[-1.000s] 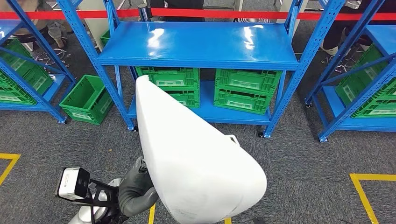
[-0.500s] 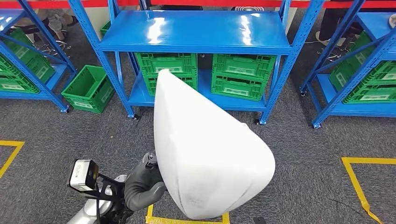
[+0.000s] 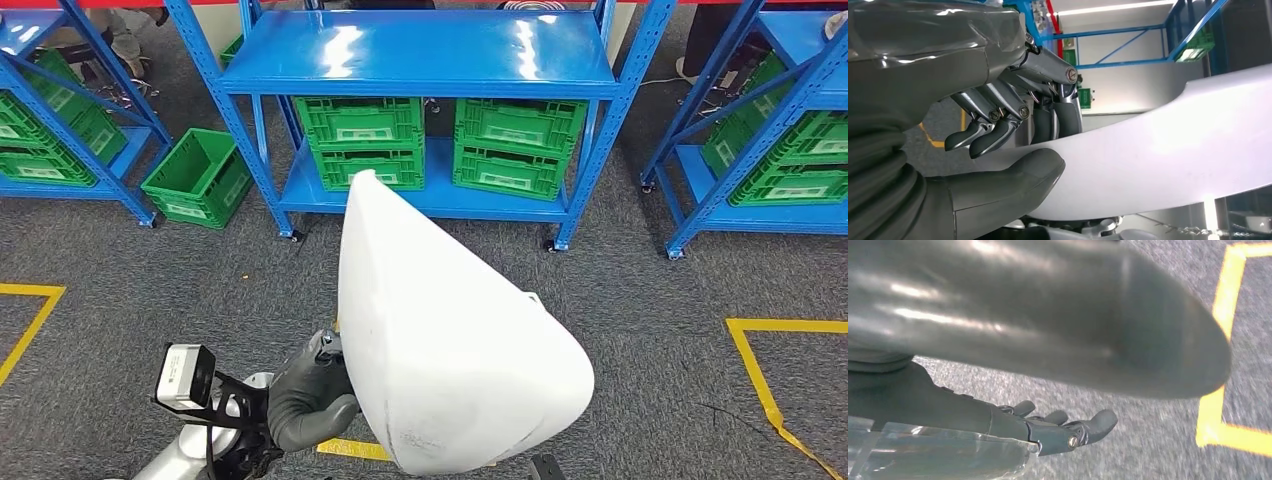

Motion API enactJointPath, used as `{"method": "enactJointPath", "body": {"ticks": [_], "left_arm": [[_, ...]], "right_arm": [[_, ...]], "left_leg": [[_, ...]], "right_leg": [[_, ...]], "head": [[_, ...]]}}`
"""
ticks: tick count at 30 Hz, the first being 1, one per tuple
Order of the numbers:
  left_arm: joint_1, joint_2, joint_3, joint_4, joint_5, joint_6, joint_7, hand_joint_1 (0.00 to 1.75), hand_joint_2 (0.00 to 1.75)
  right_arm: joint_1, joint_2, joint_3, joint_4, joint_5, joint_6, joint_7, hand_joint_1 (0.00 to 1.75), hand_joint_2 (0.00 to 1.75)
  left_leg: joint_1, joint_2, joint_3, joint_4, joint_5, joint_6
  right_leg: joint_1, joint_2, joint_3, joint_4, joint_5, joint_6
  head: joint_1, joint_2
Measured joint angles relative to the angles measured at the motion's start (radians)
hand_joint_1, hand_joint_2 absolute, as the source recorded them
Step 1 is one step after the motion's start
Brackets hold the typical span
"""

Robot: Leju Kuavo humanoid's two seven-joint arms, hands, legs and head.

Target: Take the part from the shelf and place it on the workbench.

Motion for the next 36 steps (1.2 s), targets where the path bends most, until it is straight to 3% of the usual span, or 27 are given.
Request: {"method": "enactJointPath", "body": {"ticks": [2,4,6,7,8,10,12,13,15,16,17,18,20,21,22,23,24,25,26,27,28,29,31,32,33,35,36], "left_arm": [[-0.002,0.001,-0.001,0.000,-0.004,-0.001,-0.001,1.75,1.75],[-0.003,0.002,-0.002,0.000,-0.012,-0.003,-0.001,1.75,1.75],[-0.001,0.002,-0.004,0.000,-0.023,-0.002,-0.001,1.75,1.75],[-0.001,0.002,-0.005,0.000,-0.028,-0.001,0.000,1.75,1.75],[0.000,0.002,-0.006,0.000,-0.032,0.002,0.001,1.75,1.75],[0.000,0.002,-0.008,-0.003,-0.036,0.008,0.002,1.75,1.75],[0.001,0.003,-0.009,-0.009,-0.038,0.010,0.002,1.75,1.75],[0.001,0.003,-0.010,-0.011,-0.039,0.011,0.002,1.75,1.75],[0.002,0.005,-0.010,-0.014,-0.039,0.011,0.002,1.75,1.75],[0.003,0.006,-0.010,-0.014,-0.039,0.011,0.002,1.75,1.75],[0.004,0.008,-0.010,-0.015,-0.039,0.010,0.002,1.75,1.75],[0.004,0.009,-0.010,-0.017,-0.039,0.008,0.003,1.75,1.75],[0.003,0.010,-0.011,-0.019,-0.036,0.003,0.008,1.75,1.75],[0.003,0.010,-0.012,-0.020,-0.033,0.001,0.011,1.75,1.75],[0.002,0.010,-0.013,-0.020,-0.031,0.001,0.014,1.75,1.75],[0.002,0.010,-0.014,-0.020,-0.029,0.000,0.016,1.75,1.75],[0.000,0.010,-0.014,-0.019,-0.026,0.000,0.018,1.75,1.75],[-0.003,0.010,-0.014,-0.020,-0.025,0.000,0.017,1.75,1.75],[-0.006,0.010,-0.013,-0.021,-0.024,0.000,0.016,1.75,1.75],[-0.009,0.010,-0.012,-0.022,-0.023,-0.001,0.014,1.75,1.75],[-0.010,0.010,-0.010,-0.024,-0.024,-0.001,0.011,1.75,1.75],[-0.011,0.011,-0.009,-0.025,-0.025,-0.002,0.008,1.75,1.75],[-0.011,0.012,-0.007,-0.027,-0.029,-0.004,0.004,1.75,1.75],[-0.011,0.012,-0.007,-0.028,-0.031,-0.004,0.003,1.75,1.75],[-0.011,0.011,-0.007,-0.028,-0.033,-0.004,0.003,1.75,1.75],[-0.009,0.010,-0.008,-0.028,-0.037,-0.001,0.003,1.75,1.75],[-0.007,0.010,-0.009,-0.028,-0.039,-0.001,0.003,1.75,1.75]], "right_arm": [[0.001,0.002,-0.001,0.005,0.002,0.002,0.001,0.00,0.00],[0.000,0.001,-0.003,0.008,0.005,0.005,0.002,0.00,0.00],[0.000,0.000,-0.005,0.013,0.008,0.006,0.000,0.00,0.00],[0.000,-0.001,-0.006,0.016,0.009,0.006,-0.001,0.00,0.00],[-0.001,-0.001,-0.007,0.018,0.010,0.006,-0.003,0.00,0.00],[-0.004,0.000,-0.009,0.021,0.013,0.008,-0.005,0.00,0.00],[-0.008,0.002,-0.011,0.023,0.015,0.012,-0.006,0.00,0.00],[-0.009,0.004,-0.012,0.024,0.016,0.014,-0.007,0.00,0.00],[-0.007,0.006,-0.014,0.025,0.016,0.016,-0.007,0.00,0.00],[-0.007,0.007,-0.014,0.026,0.016,0.016,-0.007,0.00,0.00],[-0.007,0.008,-0.014,0.027,0.016,0.016,-0.008,0.00,0.00],[-0.007,0.010,-0.015,0.028,0.015,0.015,-0.009,0.00,0.00],[-0.007,0.010,-0.019,0.030,0.012,0.011,-0.014,0.00,0.00],[-0.008,0.011,-0.021,0.030,0.011,0.008,-0.016,0.00,0.00],[-0.008,0.011,-0.024,0.031,0.011,0.004,-0.017,0.00,0.00],[-0.009,0.011,-0.027,0.031,0.011,0.001,-0.017,0.00,0.00],[-0.010,0.011,-0.029,0.032,0.013,-0.003,-0.016,0.00,0.00],[-0.012,0.012,-0.030,0.032,0.016,-0.005,-0.014,0.00,0.00],[-0.013,0.013,-0.031,0.032,0.019,-0.006,-0.011,0.00,0.00],[-0.014,0.013,-0.031,0.031,0.023,-0.006,-0.007,0.00,0.00],[-0.015,0.014,-0.032,0.031,0.027,-0.006,-0.003,0.00,0.00],[-0.016,0.015,-0.032,0.032,0.029,-0.007,0.000,0.00,0.00],[-0.014,0.016,-0.032,0.032,0.033,-0.007,0.003,0.00,0.00],[-0.013,0.015,-0.032,0.032,0.035,-0.007,0.004,0.00,0.00],[-0.012,0.014,-0.032,0.032,0.037,-0.007,0.004,0.00,0.00],[-0.015,0.011,-0.032,0.032,0.043,-0.007,0.004,0.00,0.00],[-0.017,0.009,-0.032,0.032,0.045,-0.007,0.004,0.00,0.00]], "left_leg": [[0.002,0.005,-0.001,-0.030,0.032,0.009],[0.004,0.009,-0.017,-0.038,0.054,0.012],[0.006,0.010,-0.047,-0.026,0.067,0.008],[0.007,0.010,-0.064,-0.017,0.073,0.005],[0.010,0.010,-0.082,-0.005,0.078,0.001],[0.014,0.010,-0.121,0.026,0.085,-0.009],[0.013,0.011,-0.152,0.056,0.092,-0.021],[0.013,0.010,-0.161,0.063,0.098,-0.027],[0.015,0.009,-0.169,0.067,0.110,-0.036],[0.018,0.007,-0.175,0.072,0.102,-0.041],[0.021,0.006,-0.184,0.091,0.071,-0.047],[0.024,0.005,-0.194,0.129,0.021,-0.054],[0.031,0.004,-0.210,0.250,-0.087,-0.067],[0.033,0.005,-0.210,0.305,-0.110,-0.070],[0.034,0.005,-0.199,0.336,-0.108,-0.071],[0.035,0.004,-0.174,0.337,-0.086,-0.069],[0.035,0.004,-0.132,0.305,-0.059,-0.065],[0.034,0.003,-0.074,0.239,-0.048,-0.057],[0.031,0.002,-0.011,0.155,-0.057,-0.049],[0.027,0.001,0.036,0.087,-0.073,-0.043],[0.022,0.000,0.063,0.036,-0.089,-0.037],[0.017,0.000,0.068,0.013,-0.089,-0.032],[0.013,0.001,0.048,-0.003,-0.051,-0.017],[0.014,0.002,0.037,-0.013,-0.029,-0.010],[0.015,0.003,0.023,-0.021,-0.006,-0.005],[0.014,0.004,-0.017,-0.024,0.031,0.000],[0.012,0.005,-0.039,-0.022,0.049,0.000]], "right_leg": [[0.002,0.001,-0.017,0.028,-0.033,-0.004],[0.005,0.002,-0.054,0.135,-0.110,-0.015],[0.003,0.002,-0.079,0.249,-0.155,-0.006],[0.001,0.002,-0.071,0.267,-0.150,0.005],[-0.001,0.002,-0.047,0.250,-0.132,0.020],[-0.006,0.002,0.037,0.140,-0.107,0.041],[-0.004,0.004,0.090,0.052,-0.118,0.036],[0.000,0.005,0.095,0.037,-0.127,0.027],[0.000,0.004,0.079,0.037,-0.117,0.006],[-0.001,0.003,0.071,0.038,-0.107,-0.005],[-0.003,0.001,0.059,0.037,-0.095,-0.017],[-0.005,-0.001,0.045,0.037,-0.082,-0.027],[-0.003,-0.002,0.014,0.038,-0.055,-0.035],[-0.002,-0.002,-0.002,0.038,-0.042,-0.036],[-0.001,-0.003,-0.019,0.039,-0.028,-0.035],[0.000,-0.003,-0.036,0.039,-0.015,-0.034],[0.001,-0.003,-0.052,0.038,-0.001,-0.032],[0.001,-0.002,-0.064,0.038,0.012,-0.029],[0.002,-0.001,-0.073,0.037,0.025,-0.025],[0.000,-0.001,-0.077,0.032,0.039,-0.018],[-0.003,-0.001,-0.078,0.025,0.052,-0.011],[-0.006,-0.002,-0.076,0.015,0.067,-0.003],[-0.009,-0.002,-0.078,-0.001,0.082,0.005],[-0.007,-0.001,-0.085,0.010,0.059,0.000],[-0.005,-0.001,-0.095,0.041,0.016,-0.009],[-0.002,0.000,-0.121,0.162,-0.092,-0.026],[-0.002,0.000,-0.128,0.230,-0.121,-0.023]], "head": [[0.002,0.000],[0.004,0.000],[0.005,0.000],[0.005,0.000],[0.006,0.000],[0.006,0.000],[0.004,0.000],[0.003,0.000],[0.002,0.000],[0.002,0.000],[0.002,0.000],[0.001,0.000],[-0.002,0.000],[-0.002,0.000],[-0.002,0.000],[-0.002,0.000],[-0.003,0.000],[-0.003,0.000],[-0.002,0.000],[-0.002,0.000],[-0.003,0.000],[-0.004,0.000],[-0.007,0.000],[-0.006,0.000],[-0.003,0.000],[0.002,0.000],[0.003,0.000]]}}
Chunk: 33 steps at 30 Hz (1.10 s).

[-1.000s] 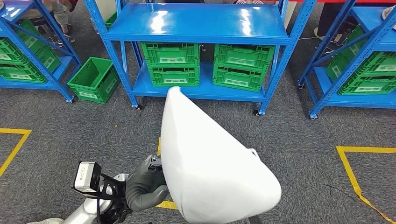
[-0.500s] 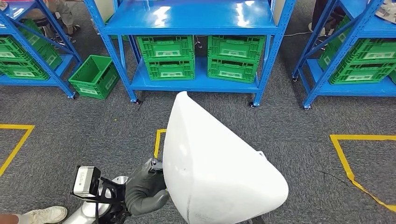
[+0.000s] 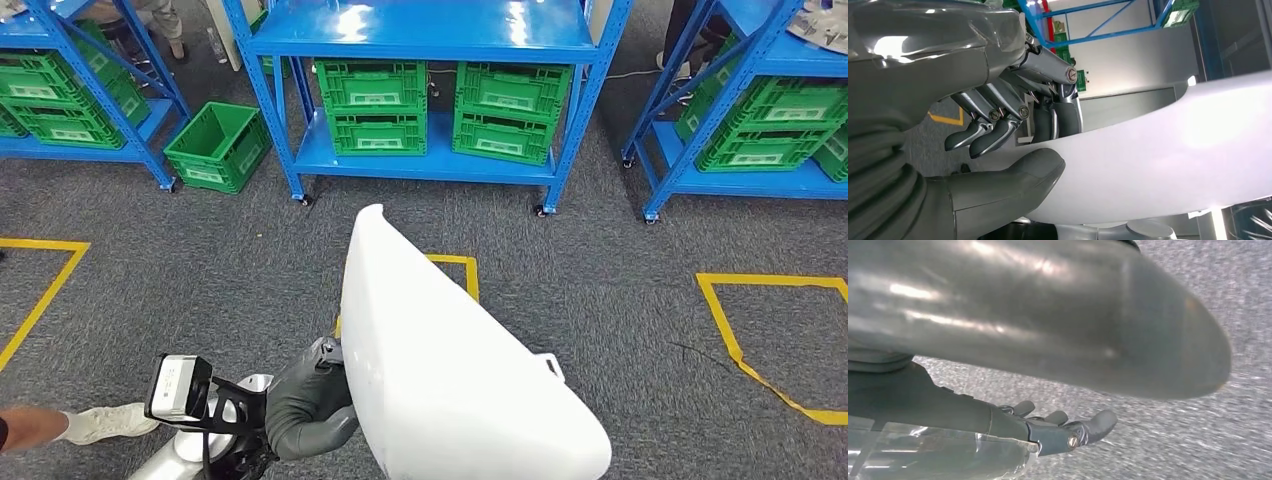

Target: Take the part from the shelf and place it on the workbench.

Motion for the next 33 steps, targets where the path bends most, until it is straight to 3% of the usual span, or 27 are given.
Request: {"method": "enactJointPath", "body": {"ticks": [1,2,3,4,5,6,7,8,10,11,12,14,15,16,17,18,19,21,22,23,25,26,27,29,31,32,33], "left_arm": [[0.002,0.000,0.000,0.000,-0.001,0.000,0.000,1.75,1.75],[0.003,0.000,0.000,0.000,-0.002,0.000,0.001,1.75,1.75],[0.005,0.000,-0.001,0.000,-0.003,0.000,0.001,1.75,1.75],[0.006,0.000,0.000,0.000,-0.004,0.000,0.001,1.75,1.75],[0.006,0.000,0.000,-0.001,-0.005,0.000,0.001,1.75,1.75],[0.007,0.000,0.001,-0.002,-0.006,0.000,0.001,1.75,1.75],[0.008,0.001,0.002,-0.004,-0.008,-0.001,0.001,1.75,1.75],[0.009,0.001,0.003,-0.005,-0.008,-0.001,0.000,1.75,1.75],[0.014,0.002,0.006,-0.005,-0.010,-0.001,0.000,1.75,1.75],[0.017,0.003,0.007,-0.005,-0.011,-0.002,0.000,1.75,1.75],[0.020,0.004,0.008,-0.005,-0.012,-0.002,0.000,1.75,1.75],[0.023,0.005,0.009,-0.005,-0.016,-0.003,0.000,1.75,1.75],[0.024,0.005,0.009,-0.005,-0.019,-0.003,0.000,1.75,1.75],[0.025,0.005,0.009,-0.005,-0.022,-0.003,0.000,1.75,1.75],[0.026,0.005,0.009,-0.005,-0.024,-0.003,0.000,1.75,1.75],[0.027,0.005,0.009,-0.005,-0.026,-0.003,0.000,1.75,1.75],[0.027,0.005,0.009,-0.005,-0.027,-0.003,0.000,1.75,1.75],[0.025,0.005,0.010,-0.007,-0.028,-0.002,0.000,1.75,1.75],[0.025,0.005,0.011,-0.008,-0.029,-0.001,-0.001,1.75,1.75],[0.024,0.006,0.011,-0.009,-0.030,0.000,-0.001,1.75,1.75],[0.025,0.007,0.012,-0.009,-0.034,0.002,-0.002,1.75,1.75],[0.024,0.007,0.012,-0.010,-0.036,0.003,-0.002,1.75,1.75],[0.024,0.006,0.013,-0.010,-0.038,0.004,-0.002,1.75,1.75],[0.025,0.004,0.012,-0.010,-0.040,0.010,-0.003,1.75,1.75],[0.027,0.003,0.009,-0.008,-0.042,0.016,-0.003,1.75,1.75],[0.027,0.003,0.009,-0.008,-0.043,0.017,-0.003,1.75,1.75],[0.028,0.003,0.008,-0.007,-0.044,0.019,-0.003,1.75,1.75]], "right_arm": [[-0.002,-0.002,0.000,0.000,0.002,0.000,0.000,0.00,0.00],[-0.004,-0.003,0.000,0.000,0.003,0.001,0.000,0.00,0.00],[-0.006,-0.005,0.000,0.000,0.004,0.002,0.000,0.00,0.00],[-0.008,-0.006,0.000,0.000,0.005,0.003,0.000,0.00,0.00],[-0.011,-0.007,0.000,0.000,0.007,0.005,0.000,0.00,0.00],[-0.015,-0.007,0.000,0.000,0.009,0.006,0.000,0.00,0.00],[-0.018,-0.007,-0.001,0.000,0.012,0.006,0.000,0.00,0.00],[-0.020,-0.007,-0.001,0.000,0.014,0.006,0.000,0.00,0.00],[-0.017,-0.006,-0.001,0.000,0.017,0.006,0.001,0.00,0.00],[-0.015,-0.005,-0.001,0.000,0.018,0.006,0.002,0.00,0.00],[-0.014,-0.005,-0.001,0.000,0.019,0.006,0.003,0.00,0.00],[-0.015,-0.005,-0.002,0.000,0.022,0.005,0.003,0.00,0.00],[-0.016,-0.005,-0.002,0.000,0.024,0.005,0.003,0.00,0.00],[-0.016,-0.005,-0.002,0.000,0.026,0.005,0.004,0.00,0.00],[-0.016,-0.005,-0.002,0.000,0.027,0.005,0.004,0.00,0.00],[-0.016,-0.005,-0.002,0.000,0.028,0.004,0.005,0.00,0.00],[-0.016,-0.005,-0.002,0.000,0.029,0.004,0.006,0.00,0.00],[-0.017,-0.001,-0.004,0.000,0.031,0.004,0.007,0.00,0.00],[-0.018,0.000,-0.005,0.000,0.033,0.004,0.007,0.00,0.00],[-0.019,0.002,-0.007,0.000,0.035,0.004,0.007,0.00,0.00],[-0.021,0.003,-0.008,0.000,0.038,0.004,0.007,0.00,0.00],[-0.021,0.003,-0.008,0.000,0.039,0.004,0.007,0.00,0.00],[-0.022,0.003,-0.009,0.000,0.042,0.004,0.008,0.00,0.00],[-0.022,0.001,-0.009,0.000,0.048,0.004,0.009,0.00,0.00],[-0.021,-0.002,-0.009,0.000,0.053,0.004,0.011,0.00,0.00],[-0.021,-0.003,-0.009,0.000,0.054,0.004,0.012,0.00,0.00],[-0.021,-0.004,-0.009,0.000,0.055,0.004,0.012,0.00,0.00]], "left_leg": [[-0.001,0.001,-0.023,0.002,0.018,-0.001],[0.000,0.001,-0.048,0.005,0.036,-0.004],[0.001,0.001,-0.074,0.010,0.053,-0.008],[0.002,0.001,-0.098,0.019,0.067,-0.013],[0.002,0.002,-0.120,0.032,0.078,-0.019],[0.001,0.002,-0.138,0.044,0.088,-0.025],[0.000,0.004,-0.151,0.053,0.100,-0.030],[0.001,0.005,-0.159,0.055,0.112,-0.036],[0.007,0.005,-0.168,0.052,0.124,-0.046],[0.010,0.004,-0.172,0.065,0.100,-0.052],[0.013,0.002,-0.179,0.096,0.055,-0.059],[0.017,0.000,-0.197,0.214,-0.062,-0.073],[0.019,0.001,-0.204,0.281,-0.097,-0.077],[0.020,0.001,-0.202,0.332,-0.108,-0.079],[0.021,0.001,-0.187,0.353,-0.097,-0.078],[0.021,0.000,-0.152,0.336,-0.073,-0.074],[0.020,-0.001,-0.101,0.284,-0.053,-0.067],[0.015,-0.002,0.020,0.127,-0.066,-0.048],[0.011,-0.002,0.059,0.069,-0.084,-0.039],[0.006,-0.002,0.077,0.033,-0.099,-0.033],[0.001,-0.001,0.075,0.012,-0.085,-0.019],[0.001,0.000,0.070,0.002,-0.071,-0.012],[0.002,0.001,0.065,-0.008,-0.054,-0.005],[0.002,0.001,0.044,-0.015,-0.027,0.000],[-0.001,0.002,0.018,-0.011,-0.007,-0.001],[-0.001,0.001,0.006,-0.007,0.001,-0.003],[-0.001,0.001,-0.005,0.000,0.007,-0.006]], "right_leg": [[0.000,0.000,0.001,0.055,-0.001,0.011],[0.000,0.000,0.016,0.083,0.018,0.027],[-0.001,0.000,0.047,0.077,0.044,0.041],[-0.002,0.000,0.098,0.034,0.058,0.050],[-0.001,0.001,0.167,-0.047,0.045,0.050],[0.000,0.001,0.226,-0.129,0.016,0.042],[0.003,0.002,0.268,-0.194,-0.013,0.032],[0.007,0.003,0.286,-0.233,-0.032,0.022],[0.006,0.001,0.269,-0.236,-0.021,0.006],[0.005,-0.001,0.259,-0.235,-0.009,-0.002],[0.002,-0.004,0.248,-0.235,0.004,-0.009],[0.004,-0.006,0.221,-0.234,0.031,-0.016],[0.005,-0.006,0.205,-0.234,0.046,-0.016],[0.007,-0.006,0.189,-0.233,0.060,-0.015],[0.008,-0.006,0.172,-0.232,0.074,-0.014],[0.009,-0.007,0.155,-0.232,0.087,-0.012],[0.010,-0.006,0.142,-0.232,0.098,-0.010],[0.013,-0.006,0.125,-0.232,0.118,-0.005],[0.013,-0.006,0.121,-0.233,0.126,0.001],[0.010,-0.007,0.119,-0.235,0.134,0.008],[0.007,-0.008,0.117,-0.241,0.149,0.021],[0.007,-0.007,0.109,-0.232,0.143,0.023],[0.008,-0.006,0.094,-0.204,0.123,0.019],[0.009,-0.003,0.044,-0.083,0.049,0.007],[0.009,-0.001,0.010,0.034,-0.008,0.008],[0.009,-0.001,0.020,0.044,-0.015,0.014],[0.008,-0.001,0.051,0.011,-0.008,0.023]], "head": [[0.000,0.000],[0.000,0.000],[0.000,0.000],[0.000,0.000],[0.001,0.000],[0.001,0.000],[0.000,0.000],[-0.001,0.000],[-0.003,0.000],[-0.003,0.000],[-0.004,0.000],[-0.005,0.000],[-0.005,0.000],[-0.005,0.000],[-0.005,0.000],[-0.006,0.000],[-0.006,0.000],[-0.005,0.000],[-0.004,0.000],[-0.005,0.000],[-0.006,0.000],[-0.005,0.000],[-0.004,0.000],[0.000,0.000],[0.001,0.000],[0.001,0.000],[0.002,0.000]]}}
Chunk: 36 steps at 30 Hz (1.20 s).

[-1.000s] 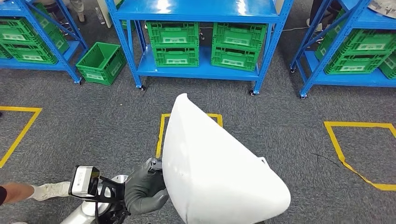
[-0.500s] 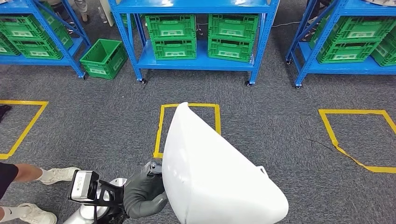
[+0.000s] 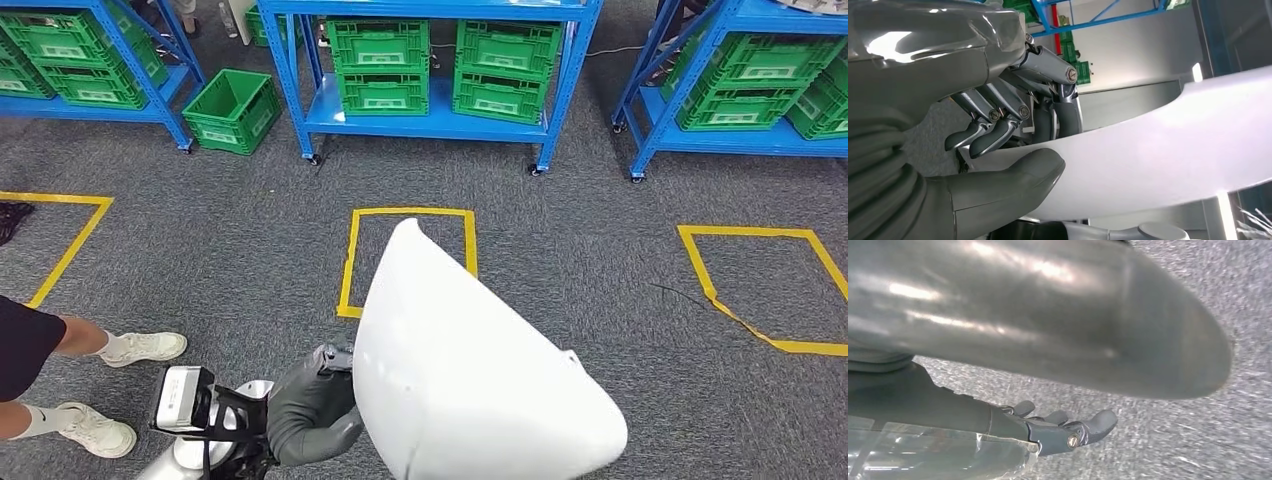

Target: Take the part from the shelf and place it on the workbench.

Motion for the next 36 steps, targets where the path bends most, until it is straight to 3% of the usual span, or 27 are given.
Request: {"method": "enactJointPath", "body": {"ticks": [2,4,8,10,12,13,14,15,17,19,20,22,24,25,27,29,30,31,33,34,36], "left_arm": [[0.000,0.000,0.000,0.000,0.000,0.001,0.000,1.75,1.75],[0.000,0.000,0.000,0.000,-0.002,0.002,0.000,1.75,1.75],[0.001,0.002,0.000,0.000,-0.003,0.007,-0.001,1.75,1.75],[0.000,0.004,0.000,0.000,-0.003,0.008,-0.001,1.75,1.75],[0.000,0.006,-0.001,0.001,-0.003,0.008,-0.001,1.75,1.75],[0.000,0.007,-0.001,0.001,-0.003,0.008,-0.001,1.75,1.75],[0.000,0.007,-0.001,0.002,-0.003,0.008,-0.001,1.75,1.75],[0.000,0.008,-0.001,0.003,-0.003,0.008,-0.001,1.75,1.75],[-0.002,0.008,-0.001,0.002,-0.002,0.008,-0.001,1.75,1.75],[-0.007,0.008,-0.002,0.002,0.000,0.009,-0.001,1.75,1.75],[-0.009,0.008,-0.002,0.001,0.001,0.011,-0.001,1.75,1.75],[-0.011,0.009,-0.003,0.001,0.003,0.013,-0.002,1.75,1.75],[-0.013,0.008,-0.004,0.000,0.003,0.013,-0.002,1.75,1.75],[-0.015,0.008,-0.005,-0.001,0.004,0.014,-0.002,1.75,1.75],[-0.017,0.006,-0.007,0.001,0.003,0.014,-0.002,1.75,1.75],[-0.016,0.007,-0.011,0.003,-0.001,0.015,-0.002,1.75,1.75],[-0.016,0.007,-0.013,0.003,-0.003,0.018,-0.002,1.75,1.75],[-0.016,0.007,-0.014,0.004,-0.005,0.021,-0.002,1.75,1.75],[-0.016,0.008,-0.016,0.004,-0.008,0.027,-0.003,1.75,1.75],[-0.015,0.009,-0.016,0.004,-0.010,0.029,-0.004,1.75,1.75],[-0.013,0.012,-0.018,0.004,-0.013,0.032,-0.006,1.75,1.75]], "right_arm": [[-0.002,-0.002,0.000,0.000,0.001,0.000,0.000,0.00,0.00],[-0.002,-0.002,0.000,0.000,0.007,0.000,0.001,0.00,0.00],[-0.001,-0.001,0.000,0.000,0.023,-0.003,0.007,0.00,0.00],[-0.002,0.000,0.000,0.000,0.027,-0.003,0.007,0.00,0.00],[-0.002,0.000,0.000,0.000,0.030,-0.003,0.008,0.00,0.00],[-0.001,0.001,0.000,0.000,0.031,-0.003,0.008,0.00,0.00],[0.000,0.001,0.000,0.000,0.032,-0.003,0.008,0.00,0.00],[0.000,0.002,0.000,0.000,0.033,-0.003,0.009,0.00,0.00],[0.000,0.004,0.000,0.000,0.036,-0.003,0.010,0.00,0.00],[-0.001,0.007,0.000,0.000,0.039,-0.003,0.012,0.00,0.00],[-0.001,0.008,0.000,0.000,0.041,-0.003,0.013,0.00,0.00],[-0.002,0.011,0.000,0.000,0.044,-0.003,0.014,0.00,0.00],[-0.005,0.011,0.000,-0.001,0.046,-0.003,0.015,0.00,0.00],[-0.006,0.010,0.000,-0.001,0.048,-0.003,0.015,0.00,0.00],[-0.006,0.007,0.000,-0.001,0.052,-0.003,0.015,0.00,0.00],[-0.005,0.005,0.000,-0.001,0.056,-0.002,0.015,0.00,0.00],[-0.005,0.004,0.000,-0.001,0.058,-0.001,0.015,0.00,0.00],[-0.005,0.004,0.000,-0.001,0.061,0.000,0.015,0.00,0.00],[-0.006,0.003,0.000,-0.001,0.068,0.000,0.016,0.00,0.00],[-0.008,0.003,0.000,-0.001,0.071,0.001,0.016,0.00,0.00],[-0.010,0.005,0.000,-0.001,0.076,0.001,0.018,0.00,0.00]], "left_leg": [[0.000,0.000,-0.026,0.024,0.004,-0.007],[-0.003,0.000,-0.049,0.050,0.003,-0.016],[0.004,-0.001,-0.067,0.070,0.002,-0.037],[0.009,-0.003,-0.094,0.141,-0.048,-0.051],[0.016,-0.004,-0.146,0.273,-0.121,-0.064],[0.018,-0.004,-0.165,0.325,-0.142,-0.068],[0.020,-0.004,-0.168,0.344,-0.145,-0.069],[0.021,-0.002,-0.148,0.320,-0.130,-0.067],[0.018,0.016,-0.065,0.185,-0.077,-0.054],[0.008,0.042,-0.004,0.076,-0.051,-0.038],[0.003,0.049,0.004,0.055,-0.050,-0.031],[-0.002,0.033,0.001,0.047,-0.043,-0.019],[0.001,0.017,0.004,0.026,-0.025,-0.009],[0.003,0.010,0.005,0.017,-0.017,-0.004],[0.003,-0.007,-0.001,0.013,-0.008,0.001],[0.001,-0.028,-0.010,0.016,-0.004,0.001],[0.000,-0.039,-0.013,0.019,-0.003,0.001],[0.001,-0.051,-0.016,0.025,-0.004,-0.002],[0.001,-0.072,-0.028,0.045,-0.009,-0.010],[0.000,-0.080,-0.036,0.055,-0.012,-0.015],[-0.003,-0.093,-0.051,0.068,-0.013,-0.024]], "right_leg": [[-0.003,0.000,0.096,-0.140,0.027,0.014],[-0.001,0.003,0.148,-0.228,0.040,0.006],[0.000,0.003,0.145,-0.234,0.055,-0.026],[-0.005,0.000,0.141,-0.236,0.063,-0.036],[-0.003,-0.005,0.134,-0.235,0.068,-0.041],[-0.002,-0.009,0.130,-0.235,0.070,-0.041],[-0.001,-0.014,0.127,-0.235,0.073,-0.041],[0.000,-0.019,0.125,-0.235,0.074,-0.040],[0.001,-0.031,0.125,-0.235,0.076,-0.037],[0.006,-0.044,0.126,-0.236,0.079,-0.032],[0.007,-0.052,0.125,-0.237,0.080,-0.029],[0.007,-0.067,0.125,-0.242,0.084,-0.020],[0.007,-0.055,0.114,-0.224,0.072,-0.015],[0.006,-0.040,0.096,-0.189,0.051,-0.017],[0.005,-0.011,0.036,-0.062,-0.006,-0.027],[0.005,-0.004,-0.006,0.030,-0.034,-0.023],[0.004,-0.002,0.001,0.021,-0.025,-0.015],[0.003,0.001,0.026,-0.026,-0.002,-0.005],[-0.002,0.026,0.094,-0.159,0.041,0.008],[-0.003,0.036,0.114,-0.199,0.052,0.005],[0.001,0.041,0.120,-0.213,0.054,-0.008]], "head": [[0.000,0.000],[-0.002,0.000],[-0.005,0.000],[-0.007,0.000],[-0.008,0.000],[-0.008,0.000],[-0.008,0.000],[-0.008,0.000],[-0.008,0.000],[-0.008,0.000],[-0.008,0.000],[-0.008,0.000],[-0.007,0.000],[-0.005,0.000],[-0.002,0.000],[-0.001,0.000],[-0.001,0.000],[-0.001,0.000],[0.000,0.000],[0.000,0.000],[-0.001,0.000]]}}
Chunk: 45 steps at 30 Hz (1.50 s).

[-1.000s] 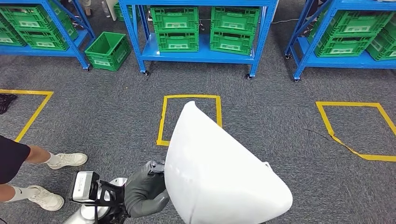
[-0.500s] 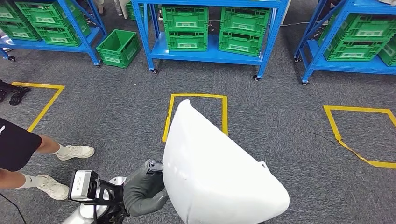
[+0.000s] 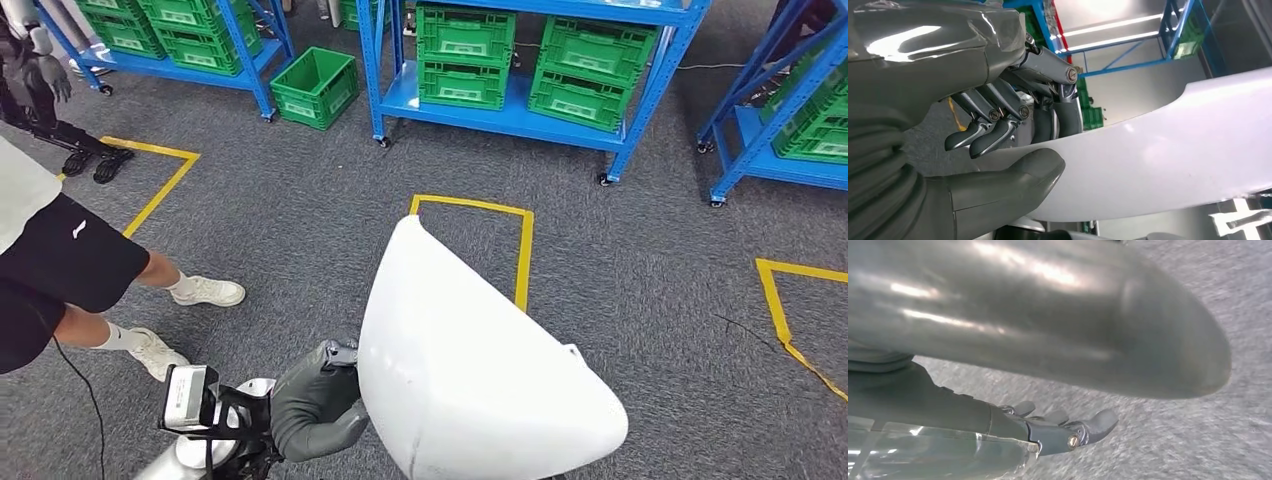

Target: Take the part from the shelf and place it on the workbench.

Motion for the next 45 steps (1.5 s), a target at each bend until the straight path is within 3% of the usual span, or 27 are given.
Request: {"method": "enactJointPath", "body": {"ticks": [2,3,5,7,8,9,11,12,14,15,17,19,21,23,24,25,27,29,32,33,35,37,39,40,41,43,45], "left_arm": [[0.003,0.004,-0.001,0.000,-0.002,0.001,-0.001,1.75,1.75],[0.004,0.006,-0.001,-0.001,-0.003,0.001,-0.001,1.75,1.75],[0.003,0.007,-0.001,-0.002,-0.005,0.001,0.000,1.75,1.75],[0.003,0.008,-0.003,-0.002,-0.008,0.001,0.002,1.75,1.75],[0.003,0.008,-0.005,-0.001,-0.010,0.001,0.004,1.75,1.75],[0.003,0.009,-0.006,-0.001,-0.011,0.001,0.006,1.75,1.75],[0.001,0.009,-0.008,-0.001,-0.012,0.001,0.008,1.75,1.75],[-0.001,0.009,-0.008,-0.002,-0.012,0.001,0.009,1.75,1.75],[-0.006,0.008,-0.008,-0.002,-0.012,0.000,0.009,1.75,1.75],[-0.008,0.008,-0.008,-0.003,-0.012,-0.001,0.009,1.75,1.75],[-0.009,0.009,-0.008,-0.003,-0.013,-0.004,0.009,1.75,1.75],[-0.012,0.009,-0.009,-0.003,-0.011,-0.006,0.009,1.75,1.75],[-0.016,0.007,-0.010,-0.001,-0.008,-0.007,0.009,1.75,1.75],[-0.017,0.005,-0.012,0.003,-0.005,-0.007,0.009,1.75,1.75],[-0.017,0.005,-0.013,0.005,-0.004,-0.007,0.009,1.75,1.75],[-0.017,0.005,-0.015,0.006,-0.003,-0.006,0.009,1.75,1.75],[-0.017,0.004,-0.018,0.008,-0.001,-0.006,0.009,1.75,1.75],[-0.017,0.005,-0.021,0.008,-0.001,-0.006,0.009,1.75,1.75],[-0.016,0.006,-0.024,0.008,0.000,-0.006,0.010,1.75,1.75],[-0.017,0.006,-0.024,0.007,0.001,-0.006,0.013,1.75,1.75],[-0.017,0.006,-0.025,0.007,0.004,-0.008,0.022,1.75,1.75],[-0.017,0.006,-0.026,0.008,0.007,-0.013,0.031,1.75,1.75],[-0.017,0.005,-0.028,0.009,0.008,-0.019,0.036,1.75,1.75],[-0.016,0.005,-0.029,0.010,0.009,-0.020,0.038,1.75,1.75],[-0.016,0.005,-0.029,0.011,0.010,-0.022,0.039,1.75,1.75],[-0.016,0.005,-0.026,0.012,0.013,-0.026,0.038,1.75,1.75],[-0.016,0.005,-0.024,0.012,0.015,-0.031,0.036,1.75,1.75]], "right_arm": [[-0.003,0.002,0.000,-0.001,0.002,0.000,0.001,0.00,0.00],[-0.005,0.003,0.000,-0.001,0.002,0.001,0.001,0.00,0.00],[-0.008,0.004,0.000,-0.001,0.003,0.001,0.001,0.00,0.00],[-0.007,0.004,0.000,-0.001,0.004,0.001,0.002,0.00,0.00],[-0.007,0.004,0.000,-0.001,0.005,0.001,0.003,0.00,0.00],[-0.008,0.004,0.000,-0.001,0.007,0.002,0.004,0.00,0.00],[-0.009,0.005,-0.001,-0.001,0.012,0.003,0.007,0.00,0.00],[-0.010,0.007,-0.002,-0.001,0.014,0.005,0.008,0.00,0.00],[-0.010,0.009,-0.004,-0.001,0.015,0.007,0.010,0.00,0.00],[-0.010,0.010,-0.005,-0.001,0.015,0.007,0.010,0.00,0.00],[-0.010,0.010,-0.009,-0.002,0.016,0.007,0.010,0.00,0.00],[-0.011,0.008,-0.013,-0.002,0.019,0.004,0.008,0.00,0.00],[-0.009,0.004,-0.016,-0.003,0.021,0.001,0.006,0.00,0.00],[-0.004,0.001,-0.017,-0.003,0.024,0.000,0.005,0.00,0.00],[-0.002,0.000,-0.017,-0.003,0.026,0.000,0.005,0.00,0.00],[-0.001,-0.001,-0.017,-0.003,0.028,-0.001,0.005,0.00,0.00],[-0.001,-0.002,-0.018,-0.003,0.030,-0.001,0.005,0.00,0.00],[0.000,-0.001,-0.019,-0.003,0.031,-0.001,0.005,0.00,0.00],[0.001,0.002,-0.020,-0.003,0.031,0.001,0.005,0.00,0.00],[0.001,0.003,-0.021,-0.003,0.031,0.001,0.004,0.00,0.00],[0.003,0.004,-0.025,-0.003,0.031,0.004,0.000,0.00,0.00],[0.010,0.003,-0.031,-0.003,0.032,0.007,-0.004,0.00,0.00],[0.018,0.003,-0.038,-0.003,0.032,0.007,-0.006,0.00,0.00],[0.020,0.003,-0.041,-0.003,0.032,0.007,-0.007,0.00,0.00],[0.022,0.003,-0.044,-0.003,0.032,0.007,-0.008,0.00,0.00],[0.025,0.004,-0.049,-0.003,0.032,0.007,-0.011,0.00,0.00],[0.032,0.005,-0.053,-0.003,0.032,0.001,-0.016,0.00,0.00]], "left_leg": [[0.003,0.000,-0.008,0.007,-0.001,-0.008],[0.005,0.016,-0.016,0.024,-0.012,-0.014],[0.010,0.060,-0.058,0.114,-0.063,-0.028],[0.018,0.083,-0.123,0.245,-0.118,-0.039],[0.020,0.086,-0.143,0.283,-0.127,-0.041],[0.022,0.089,-0.144,0.284,-0.117,-0.040],[0.021,0.105,-0.089,0.176,-0.057,-0.029],[0.015,0.128,-0.051,0.104,-0.032,-0.020],[0.002,0.163,-0.007,0.016,-0.008,-0.003],[-0.003,0.166,-0.004,0.006,-0.010,0.002],[-0.003,0.143,0.000,-0.008,-0.001,0.010],[0.003,0.118,0.012,-0.032,0.014,0.019],[0.007,0.092,0.016,-0.044,0.023,0.025],[0.005,0.063,0.014,-0.042,0.025,0.025],[0.005,0.048,0.013,-0.040,0.025,0.025],[0.005,0.034,0.013,-0.037,0.024,0.024],[0.006,0.008,0.010,-0.027,0.020,0.017],[0.004,-0.013,0.002,-0.011,0.013,0.006],[0.005,-0.029,-0.010,-0.002,0.010,-0.005],[0.005,-0.019,-0.013,0.006,0.005,-0.009],[0.008,0.029,-0.044,0.073,-0.033,-0.021],[0.015,0.074,-0.113,0.206,-0.091,-0.033],[0.021,0.087,-0.161,0.287,-0.109,-0.038],[0.023,0.090,-0.156,0.271,-0.090,-0.036],[0.023,0.096,-0.129,0.216,-0.059,-0.032],[0.014,0.131,-0.054,0.075,-0.004,-0.015],[0.002,0.154,-0.021,0.009,0.009,-0.001]], "right_leg": [[-0.004,-0.013,-0.002,0.000,0.004,-0.011],[-0.006,-0.020,-0.001,-0.001,0.005,-0.016],[-0.006,-0.035,0.000,-0.002,0.006,-0.022],[-0.004,-0.054,-0.001,-0.002,0.005,-0.026],[-0.003,-0.064,-0.002,-0.002,0.005,-0.026],[-0.002,-0.075,-0.002,-0.002,0.004,-0.026],[0.000,-0.092,0.000,-0.002,0.003,-0.027],[0.002,-0.100,0.001,-0.002,0.002,-0.026],[0.006,-0.115,0.003,-0.004,0.001,-0.022],[0.006,-0.124,0.004,-0.006,0.000,-0.018],[0.006,-0.138,0.008,-0.009,-0.001,-0.009],[0.005,-0.110,-0.004,0.023,-0.023,-0.008],[0.004,-0.062,-0.056,0.135,-0.074,-0.017],[0.004,-0.045,-0.115,0.250,-0.111,-0.018],[0.004,-0.043,-0.124,0.263,-0.108,-0.012],[0.003,-0.040,-0.114,0.235,-0.089,-0.003],[-0.001,-0.016,-0.055,0.100,-0.029,0.014],[-0.003,0.007,-0.013,0.008,0.005,0.011],[-0.001,-0.007,-0.006,-0.004,0.011,-0.008],[-0.003,-0.014,-0.004,-0.005,0.011,-0.013],[-0.007,-0.030,0.001,-0.006,0.009,-0.024],[-0.003,-0.050,0.004,-0.006,0.005,-0.033],[0.001,-0.073,0.005,-0.006,0.001,-0.035],[0.002,-0.083,0.006,-0.006,-0.001,-0.036],[0.003,-0.093,0.009,-0.006,-0.003,-0.036],[0.009,-0.110,0.016,-0.007,-0.009,-0.032],[0.011,-0.127,0.021,-0.009,-0.014,-0.024]], "head": [[-0.001,0.000],[-0.003,0.000],[-0.008,0.000],[-0.010,0.000],[-0.010,0.000],[-0.010,0.000],[-0.010,0.000],[-0.009,0.000],[-0.009,0.000],[-0.008,0.000],[-0.008,0.000],[-0.005,0.000],[-0.001,0.000],[0.001,0.000],[0.001,0.000],[0.002,0.000],[0.002,0.000],[0.001,0.000],[0.001,0.000],[0.000,0.000],[-0.006,0.000],[-0.010,0.000],[-0.010,0.000],[-0.010,0.000],[-0.010,0.000],[-0.009,0.000],[-0.008,0.000]]}}
